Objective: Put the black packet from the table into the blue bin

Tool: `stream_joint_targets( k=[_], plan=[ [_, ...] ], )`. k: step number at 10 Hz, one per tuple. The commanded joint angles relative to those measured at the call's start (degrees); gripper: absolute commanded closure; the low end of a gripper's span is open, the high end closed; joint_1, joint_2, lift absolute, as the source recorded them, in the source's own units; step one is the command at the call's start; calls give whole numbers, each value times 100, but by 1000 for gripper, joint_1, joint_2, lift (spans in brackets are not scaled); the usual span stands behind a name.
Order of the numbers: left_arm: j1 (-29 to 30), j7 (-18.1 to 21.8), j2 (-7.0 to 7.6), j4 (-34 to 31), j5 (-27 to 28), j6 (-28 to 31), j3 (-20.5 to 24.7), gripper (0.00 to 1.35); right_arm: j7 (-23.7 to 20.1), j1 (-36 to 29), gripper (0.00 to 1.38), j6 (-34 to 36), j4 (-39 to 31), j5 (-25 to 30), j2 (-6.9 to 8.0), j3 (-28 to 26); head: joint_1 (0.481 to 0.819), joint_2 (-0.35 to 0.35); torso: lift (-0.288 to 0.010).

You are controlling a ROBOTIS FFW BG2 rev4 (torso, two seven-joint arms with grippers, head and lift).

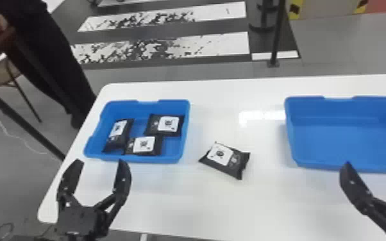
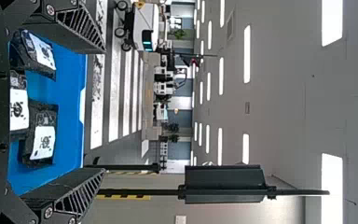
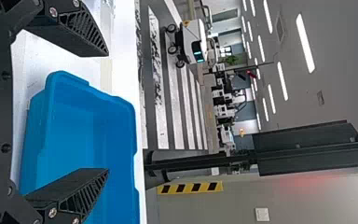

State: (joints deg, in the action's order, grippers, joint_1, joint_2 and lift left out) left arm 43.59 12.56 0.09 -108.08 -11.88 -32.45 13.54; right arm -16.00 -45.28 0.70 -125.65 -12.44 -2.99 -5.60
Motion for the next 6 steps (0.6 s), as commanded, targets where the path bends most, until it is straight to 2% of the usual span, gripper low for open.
stream_joint_targets(
  k=[1,6],
  plan=[
    [0,0,-24,1,45,52,6,127,0,0,133,0,-14,21,0,0,695,187,-110],
    [-42,9,-24,1,0,151,-154,130,0,0,134,0,-14,21,0,0,695,174,-110]
  ],
)
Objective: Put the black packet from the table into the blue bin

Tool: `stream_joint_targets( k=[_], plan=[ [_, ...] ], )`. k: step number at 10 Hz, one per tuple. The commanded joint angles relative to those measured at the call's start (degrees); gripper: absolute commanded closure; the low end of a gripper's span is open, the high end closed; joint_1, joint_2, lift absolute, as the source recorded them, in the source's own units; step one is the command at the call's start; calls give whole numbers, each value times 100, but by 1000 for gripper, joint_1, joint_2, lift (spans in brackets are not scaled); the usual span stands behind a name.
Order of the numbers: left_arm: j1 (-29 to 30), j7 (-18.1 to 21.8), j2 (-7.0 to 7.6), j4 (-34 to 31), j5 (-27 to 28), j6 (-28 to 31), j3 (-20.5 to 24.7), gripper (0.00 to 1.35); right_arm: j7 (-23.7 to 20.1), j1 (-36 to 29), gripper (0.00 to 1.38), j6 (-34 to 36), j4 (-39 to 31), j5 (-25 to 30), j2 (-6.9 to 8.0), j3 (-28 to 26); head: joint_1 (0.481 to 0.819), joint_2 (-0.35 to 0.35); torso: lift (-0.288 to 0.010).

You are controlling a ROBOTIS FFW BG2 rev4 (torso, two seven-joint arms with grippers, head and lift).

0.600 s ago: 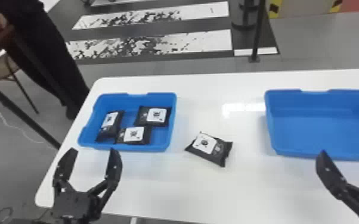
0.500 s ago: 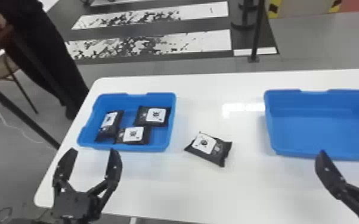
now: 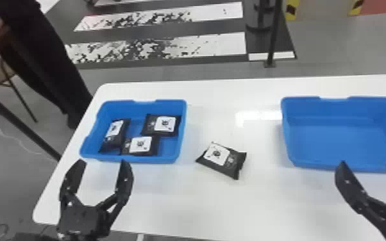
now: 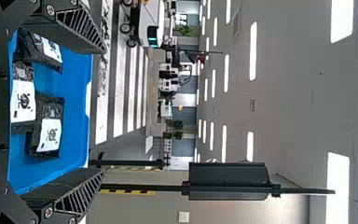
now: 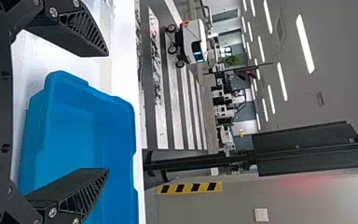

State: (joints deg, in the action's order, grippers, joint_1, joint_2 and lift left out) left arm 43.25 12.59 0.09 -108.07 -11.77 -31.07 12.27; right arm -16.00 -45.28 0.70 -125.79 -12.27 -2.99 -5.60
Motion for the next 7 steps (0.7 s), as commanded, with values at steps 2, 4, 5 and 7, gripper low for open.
stream_joint_targets(
  k=[2,4,5,7],
  plan=[
    [-177,7,132,0,46,139,-381,127,0,0,134,0,0,-7,-9,0,695,153,-110],
    [-500,156,343,0,114,561,-815,127,0,0,134,0,0,-19,-18,-12,695,102,-110],
    [-739,376,396,0,263,912,-941,128,0,0,134,0,0,-19,-18,-12,695,55,-110],
    [-1133,727,369,0,777,1545,-1021,131,0,0,134,0,14,-30,-18,0,695,-9,-110]
  ],
)
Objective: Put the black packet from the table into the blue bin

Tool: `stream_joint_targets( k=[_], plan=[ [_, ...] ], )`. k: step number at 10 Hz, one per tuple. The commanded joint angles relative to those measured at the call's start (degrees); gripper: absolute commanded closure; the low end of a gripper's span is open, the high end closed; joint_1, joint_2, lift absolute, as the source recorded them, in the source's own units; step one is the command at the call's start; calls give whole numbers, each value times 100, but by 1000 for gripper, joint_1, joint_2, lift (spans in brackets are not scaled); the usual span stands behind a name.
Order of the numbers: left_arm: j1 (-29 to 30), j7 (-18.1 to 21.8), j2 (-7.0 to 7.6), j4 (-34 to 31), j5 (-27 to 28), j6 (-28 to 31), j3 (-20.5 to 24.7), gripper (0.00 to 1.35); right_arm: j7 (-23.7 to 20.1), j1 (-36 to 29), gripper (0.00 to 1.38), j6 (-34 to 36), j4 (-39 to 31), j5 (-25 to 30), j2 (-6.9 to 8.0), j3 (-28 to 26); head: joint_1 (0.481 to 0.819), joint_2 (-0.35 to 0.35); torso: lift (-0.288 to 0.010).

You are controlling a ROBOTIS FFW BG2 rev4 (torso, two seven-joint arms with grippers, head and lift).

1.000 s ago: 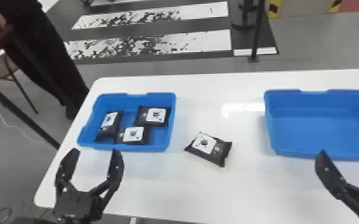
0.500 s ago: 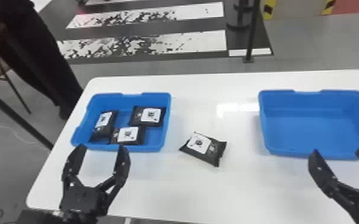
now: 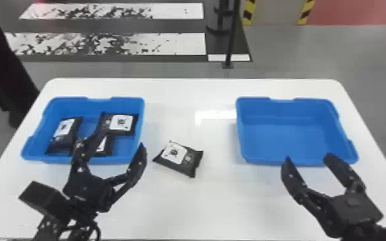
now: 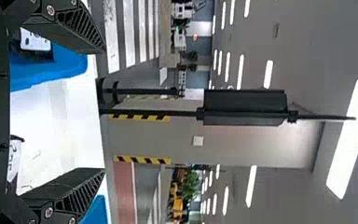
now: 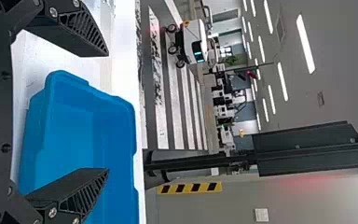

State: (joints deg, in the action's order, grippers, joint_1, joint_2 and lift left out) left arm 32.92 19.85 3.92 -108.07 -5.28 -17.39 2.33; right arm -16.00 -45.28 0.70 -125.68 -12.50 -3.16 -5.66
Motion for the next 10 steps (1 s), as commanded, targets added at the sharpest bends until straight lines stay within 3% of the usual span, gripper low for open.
stream_joint_targets(
  k=[1,6,10],
  plan=[
    [-311,142,-41,84,357,529,-51,131,0,0,134,0,3,-7,-1,-5,695,-38,-110],
    [-1633,863,-49,1209,1180,1218,-668,131,0,14,134,0,45,-30,-1,-5,695,-138,-110],
    [-2238,933,-58,2025,1625,2006,-1033,136,0,28,134,0,73,-64,-1,6,695,-203,-110]
  ],
)
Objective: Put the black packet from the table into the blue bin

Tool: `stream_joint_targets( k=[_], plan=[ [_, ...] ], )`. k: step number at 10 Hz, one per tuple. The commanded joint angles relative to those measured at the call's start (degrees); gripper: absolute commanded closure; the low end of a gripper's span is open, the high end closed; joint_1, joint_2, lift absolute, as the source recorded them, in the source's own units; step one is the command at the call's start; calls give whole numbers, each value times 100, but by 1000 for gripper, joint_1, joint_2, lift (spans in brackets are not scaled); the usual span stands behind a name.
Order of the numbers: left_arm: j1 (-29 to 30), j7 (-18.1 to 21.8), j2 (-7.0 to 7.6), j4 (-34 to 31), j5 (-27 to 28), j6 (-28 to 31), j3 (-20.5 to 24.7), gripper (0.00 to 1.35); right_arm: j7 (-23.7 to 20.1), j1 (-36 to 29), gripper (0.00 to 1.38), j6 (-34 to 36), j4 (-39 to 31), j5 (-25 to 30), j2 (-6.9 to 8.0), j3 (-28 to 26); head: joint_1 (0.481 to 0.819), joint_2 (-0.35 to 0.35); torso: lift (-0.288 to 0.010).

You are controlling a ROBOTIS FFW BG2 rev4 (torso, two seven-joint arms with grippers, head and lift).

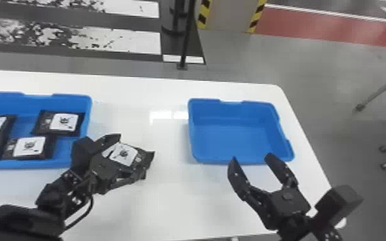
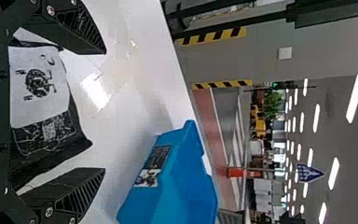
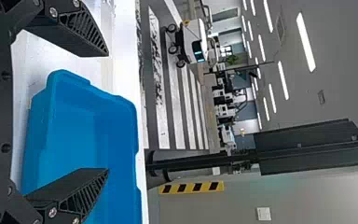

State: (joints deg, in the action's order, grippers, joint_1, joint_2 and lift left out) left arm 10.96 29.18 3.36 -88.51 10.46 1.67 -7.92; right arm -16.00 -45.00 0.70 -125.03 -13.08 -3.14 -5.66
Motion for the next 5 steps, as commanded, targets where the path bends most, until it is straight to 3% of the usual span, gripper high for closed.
stream_joint_targets(
  k=[1,3,4,5],
  plan=[
    [-98,0,-2,153,234,325,-8,137,0,0,136,0,8,-17,-2,-5,695,-204,-110],
    [-281,-18,-29,491,531,480,4,153,0,14,136,0,8,-17,-2,6,695,-195,-110],
    [-323,-18,-38,547,531,550,15,326,0,0,136,0,8,-29,-2,-5,695,-189,-110],
    [-323,-9,-29,547,473,550,15,757,0,0,136,0,8,-29,-2,6,695,-187,-110]
  ],
)
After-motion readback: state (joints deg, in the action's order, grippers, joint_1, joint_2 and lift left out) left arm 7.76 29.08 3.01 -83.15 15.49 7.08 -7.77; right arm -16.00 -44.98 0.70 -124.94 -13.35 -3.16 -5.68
